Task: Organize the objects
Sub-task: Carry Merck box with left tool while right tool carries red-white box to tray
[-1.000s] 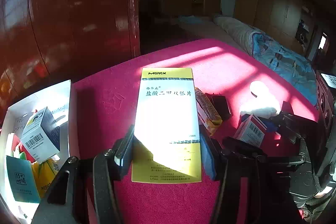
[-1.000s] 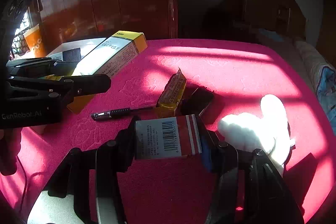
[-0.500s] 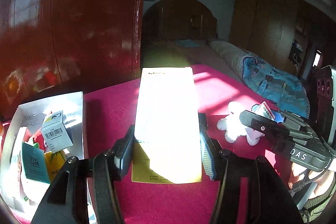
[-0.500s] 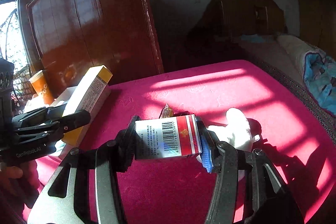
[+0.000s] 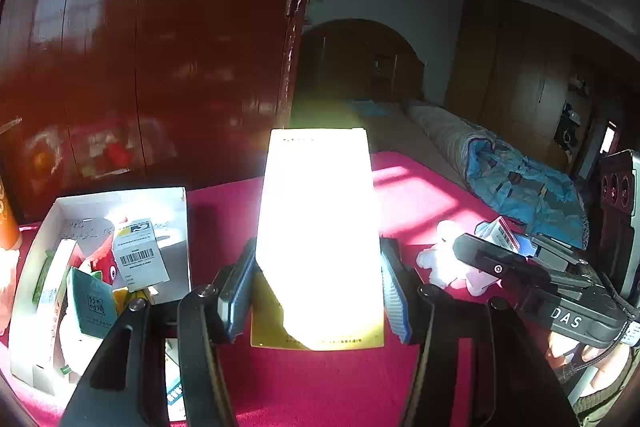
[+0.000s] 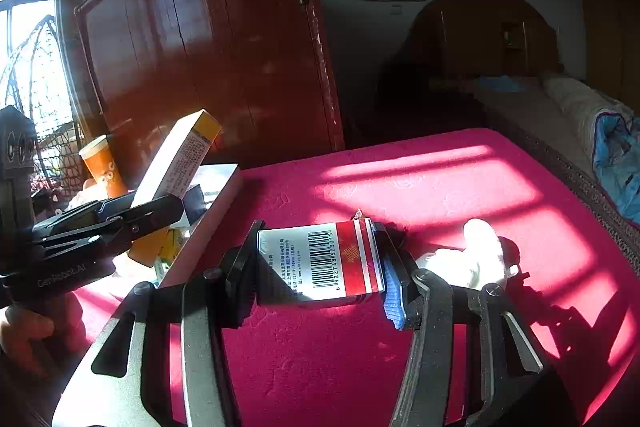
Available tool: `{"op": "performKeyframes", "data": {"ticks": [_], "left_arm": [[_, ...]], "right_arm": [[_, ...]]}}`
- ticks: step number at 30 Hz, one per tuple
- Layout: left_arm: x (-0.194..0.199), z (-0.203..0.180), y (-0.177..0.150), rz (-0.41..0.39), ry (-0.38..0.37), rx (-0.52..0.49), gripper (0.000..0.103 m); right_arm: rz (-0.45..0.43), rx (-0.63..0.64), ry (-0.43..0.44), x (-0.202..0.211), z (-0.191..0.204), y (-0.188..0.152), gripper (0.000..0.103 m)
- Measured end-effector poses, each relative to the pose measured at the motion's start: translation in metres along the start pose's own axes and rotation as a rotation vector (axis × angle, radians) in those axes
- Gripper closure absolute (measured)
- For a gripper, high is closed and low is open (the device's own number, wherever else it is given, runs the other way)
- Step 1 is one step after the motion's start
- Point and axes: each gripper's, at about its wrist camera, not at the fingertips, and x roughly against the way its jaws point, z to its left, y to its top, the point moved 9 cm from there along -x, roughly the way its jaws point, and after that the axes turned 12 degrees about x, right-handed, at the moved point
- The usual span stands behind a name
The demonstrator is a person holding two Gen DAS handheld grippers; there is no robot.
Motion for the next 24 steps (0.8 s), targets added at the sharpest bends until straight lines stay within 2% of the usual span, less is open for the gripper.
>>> {"op": "performKeyframes", "data": {"ticks": [24], "left_arm": [[0.035, 0.028, 0.019, -0.107, 0.01, 0.075, 0.047]], "right_arm": [[-0.049, 0.007, 0.015, 0.02, 0.024, 0.02, 0.052]]}}
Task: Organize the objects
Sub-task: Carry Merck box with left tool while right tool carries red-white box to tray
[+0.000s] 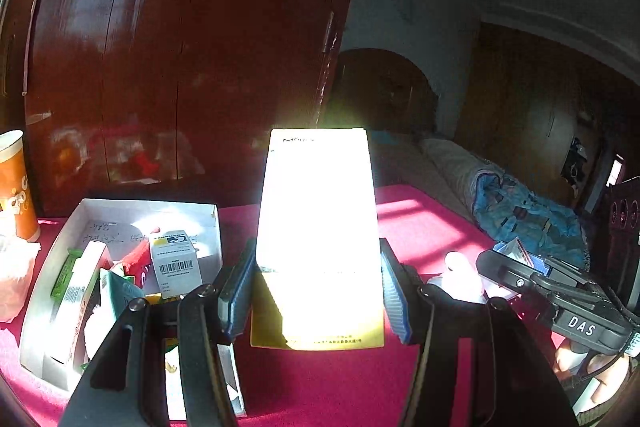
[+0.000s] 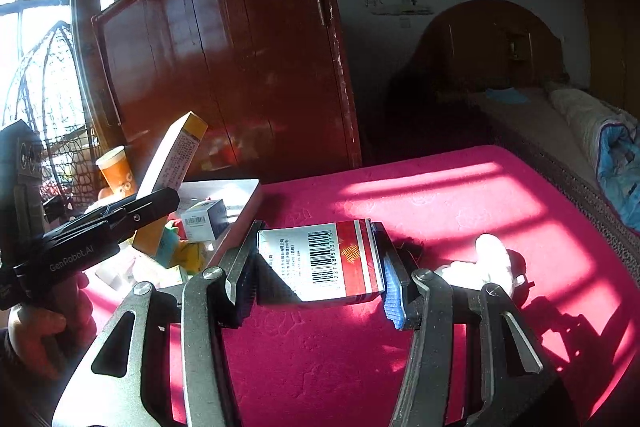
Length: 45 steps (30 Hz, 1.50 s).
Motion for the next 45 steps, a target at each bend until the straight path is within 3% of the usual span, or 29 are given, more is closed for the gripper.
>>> {"op": "performKeyframes", "data": {"ticks": [30, 41, 45], "left_arm": [[0.031, 0.063, 0.03, -0.11, 0.038, 0.117, 0.047], [0.059, 0.124, 0.058, -0.187, 0.152, 0.163, 0.047], [0.066, 0.149, 0.065, -0.207, 0.252, 0.127, 0.047]], "right_arm": [[0.007, 0.0, 0.063, -0.011, 0.033, 0.015, 0.052], [-0.02, 0.037, 0.164, -0.03, 0.078, 0.052, 0.052], [-0.013, 0.064, 0.181, -0.038, 0.095, 0.06, 0.052]]}}
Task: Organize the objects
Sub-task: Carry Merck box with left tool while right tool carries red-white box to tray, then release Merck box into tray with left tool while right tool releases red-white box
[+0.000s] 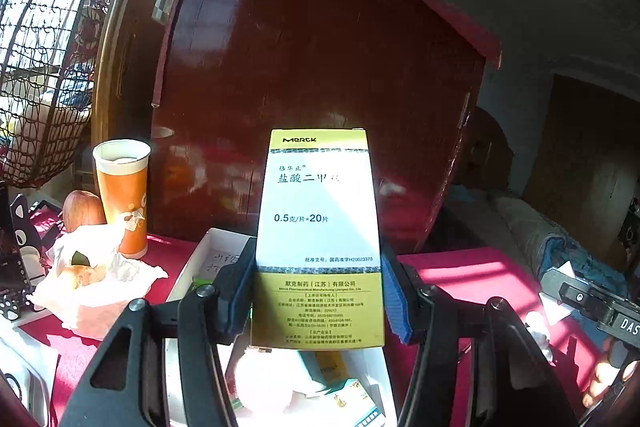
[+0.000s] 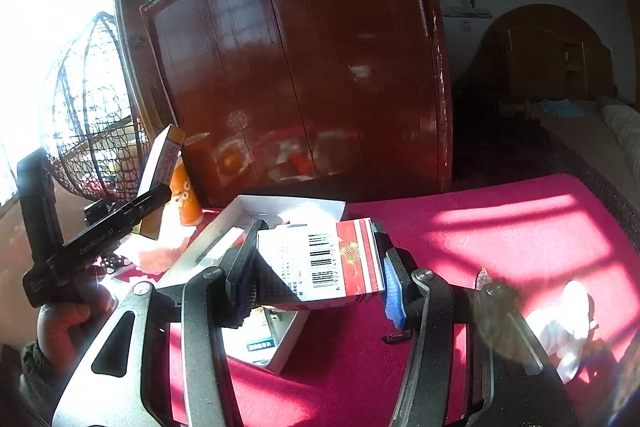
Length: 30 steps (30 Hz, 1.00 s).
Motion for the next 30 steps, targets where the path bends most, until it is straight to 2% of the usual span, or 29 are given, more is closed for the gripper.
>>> {"op": "performKeyframes", "data": {"ticks": [4, 10, 13, 19, 24, 30], "left_arm": [[-0.005, 0.034, 0.017, -0.014, 0.065, -0.005, 0.047], [-0.025, 0.069, 0.027, 0.033, 0.145, -0.019, 0.047], [-0.044, 0.073, 0.027, 0.074, 0.17, -0.045, 0.047], [-0.088, 0.069, 0.01, 0.121, 0.298, -0.222, 0.047], [-0.103, 0.073, -0.006, 0.157, 0.324, -0.224, 0.047], [-0.112, 0.085, -0.011, 0.18, 0.354, -0.224, 0.047]], "right_arm": [[0.026, 0.019, 0.018, -0.014, 0.012, 0.003, 0.052], [0.062, 0.009, 0.057, -0.039, 0.029, 0.008, 0.052], [0.098, -0.002, 0.088, -0.058, 0.038, 0.008, 0.052], [0.174, -0.034, 0.163, -0.104, 0.065, 0.005, 0.052], [0.256, -0.023, 0.175, -0.146, 0.085, -0.012, 0.052], [0.282, 0.032, 0.147, -0.172, 0.098, -0.024, 0.052]]}}
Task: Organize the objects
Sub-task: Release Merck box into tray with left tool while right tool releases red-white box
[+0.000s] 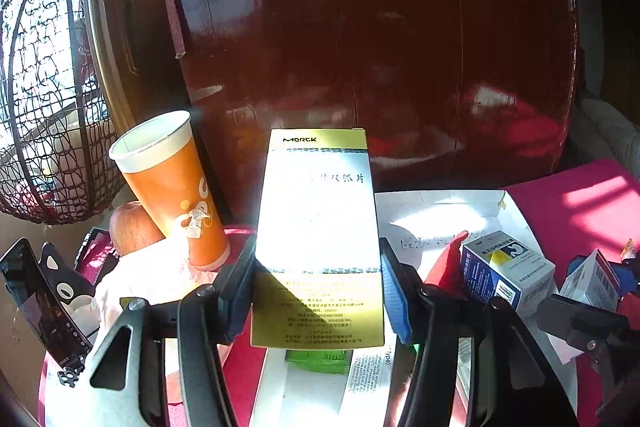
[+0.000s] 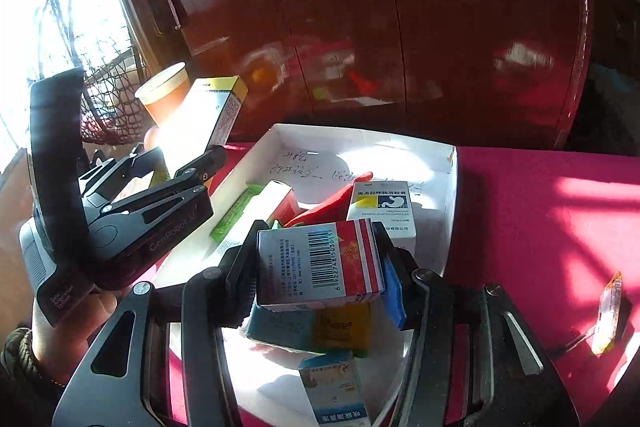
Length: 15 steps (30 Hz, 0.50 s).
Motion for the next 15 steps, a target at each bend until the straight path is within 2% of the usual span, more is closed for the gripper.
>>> {"op": "performKeyframes", "data": {"ticks": [10, 15], "left_arm": [[-0.019, 0.001, -0.001, 0.054, -0.018, 0.044, 0.047], [-0.023, 0.003, -0.003, 0.059, -0.014, 0.045, 0.047]], "right_arm": [[0.038, 0.026, -0.027, -0.036, 0.009, 0.009, 0.052], [0.052, 0.061, -0.105, -0.046, -0.002, 0.007, 0.052]]}}
